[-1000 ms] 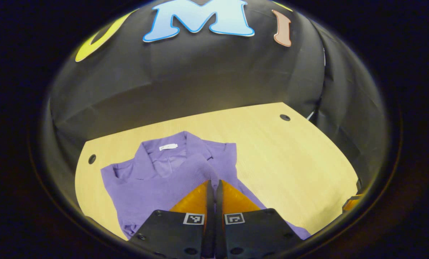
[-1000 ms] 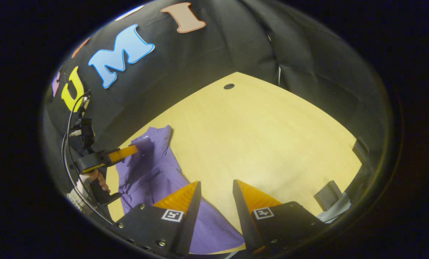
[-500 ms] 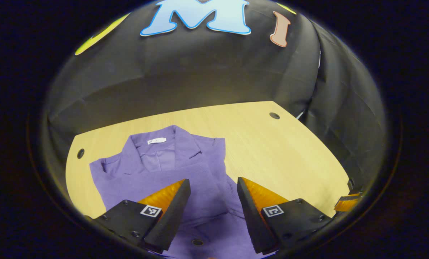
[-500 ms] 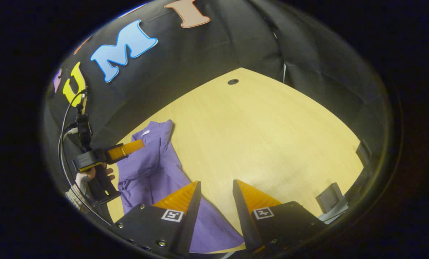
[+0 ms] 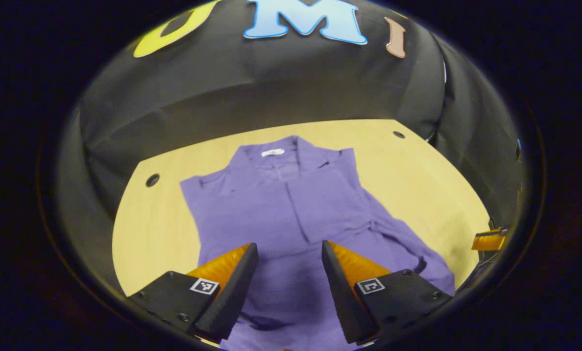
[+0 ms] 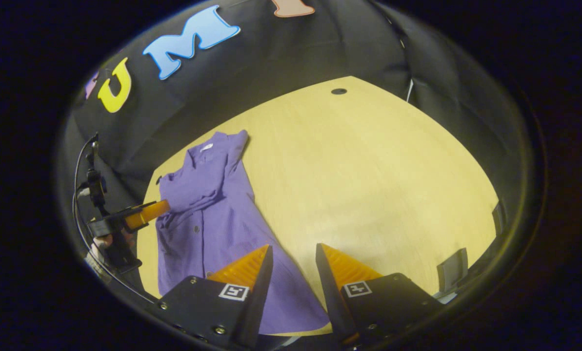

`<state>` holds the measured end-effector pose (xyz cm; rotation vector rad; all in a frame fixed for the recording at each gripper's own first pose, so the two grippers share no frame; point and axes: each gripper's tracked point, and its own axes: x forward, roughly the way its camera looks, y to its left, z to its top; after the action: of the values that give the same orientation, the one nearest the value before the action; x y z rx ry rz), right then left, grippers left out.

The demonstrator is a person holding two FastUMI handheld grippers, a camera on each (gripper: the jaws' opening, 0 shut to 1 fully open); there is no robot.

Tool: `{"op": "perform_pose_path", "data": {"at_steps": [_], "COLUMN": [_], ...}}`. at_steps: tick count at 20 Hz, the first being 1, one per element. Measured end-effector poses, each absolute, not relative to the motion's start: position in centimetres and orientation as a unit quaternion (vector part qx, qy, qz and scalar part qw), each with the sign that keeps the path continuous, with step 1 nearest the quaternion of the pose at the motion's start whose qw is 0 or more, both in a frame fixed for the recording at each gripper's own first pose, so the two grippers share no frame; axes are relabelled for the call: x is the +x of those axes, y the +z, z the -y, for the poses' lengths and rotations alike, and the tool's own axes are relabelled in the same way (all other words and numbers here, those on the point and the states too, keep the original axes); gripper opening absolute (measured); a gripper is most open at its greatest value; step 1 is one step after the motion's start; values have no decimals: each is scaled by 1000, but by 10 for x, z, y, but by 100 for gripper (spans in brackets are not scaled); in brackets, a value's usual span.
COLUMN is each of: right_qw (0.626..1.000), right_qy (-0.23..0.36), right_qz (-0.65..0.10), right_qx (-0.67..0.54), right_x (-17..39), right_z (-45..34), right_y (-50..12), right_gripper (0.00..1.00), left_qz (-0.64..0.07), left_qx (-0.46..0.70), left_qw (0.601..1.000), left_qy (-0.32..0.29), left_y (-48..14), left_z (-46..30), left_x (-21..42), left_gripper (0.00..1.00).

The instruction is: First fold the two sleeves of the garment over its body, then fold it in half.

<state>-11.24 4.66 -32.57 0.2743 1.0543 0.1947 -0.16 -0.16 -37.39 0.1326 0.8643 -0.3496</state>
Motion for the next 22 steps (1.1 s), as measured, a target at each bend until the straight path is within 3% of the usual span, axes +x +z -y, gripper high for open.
{"op": "perform_pose_path", "data": {"at_steps": [1,2,3,7,8,9,10,12,13,14,15,22], "right_qw": [846,842,838,823,818,813,808,797,791,786,783,754], "right_qy": [99,106,112,136,142,149,153,163,167,170,172,186], "right_qz": [-508,-515,-521,-542,-550,-556,-563,-578,-585,-592,-597,-630], "right_qx": [124,120,116,97,93,89,82,66,60,52,43,-6], "right_x": [-117,-121,-125,-139,-144,-150,-155,-168,-172,-178,-184,-217], "right_z": [-49,-52,-55,-63,-66,-66,-66,-65,-65,-64,-61,-54], "right_y": [-330,-333,-337,-345,-348,-349,-351,-355,-357,-361,-361,-368], "right_gripper": [56,56,56,56,65,60,67,67,60,71,77,77], "left_qz": [-423,-431,-437,-463,-468,-474,-479,-493,-501,-507,-513,-548], "left_qx": [57,55,58,73,77,80,81,78,77,79,82,108], "left_qw": [890,889,886,874,872,869,866,859,855,852,849,826], "left_qy": [-158,-148,-140,-127,-125,-122,-118,-113,-109,-103,-97,-75], "left_y": [-377,-382,-386,-397,-398,-400,-402,-405,-407,-410,-411,-423], "left_z": [-13,-26,-41,-80,-88,-95,-103,-115,-122,-129,-136,-166], "left_x": [-16,-30,-44,-104,-117,-131,-144,-173,-185,-196,-207,-253], "left_gripper": [82,92,87,87,82,87,89,96,99,100,98,97]}}
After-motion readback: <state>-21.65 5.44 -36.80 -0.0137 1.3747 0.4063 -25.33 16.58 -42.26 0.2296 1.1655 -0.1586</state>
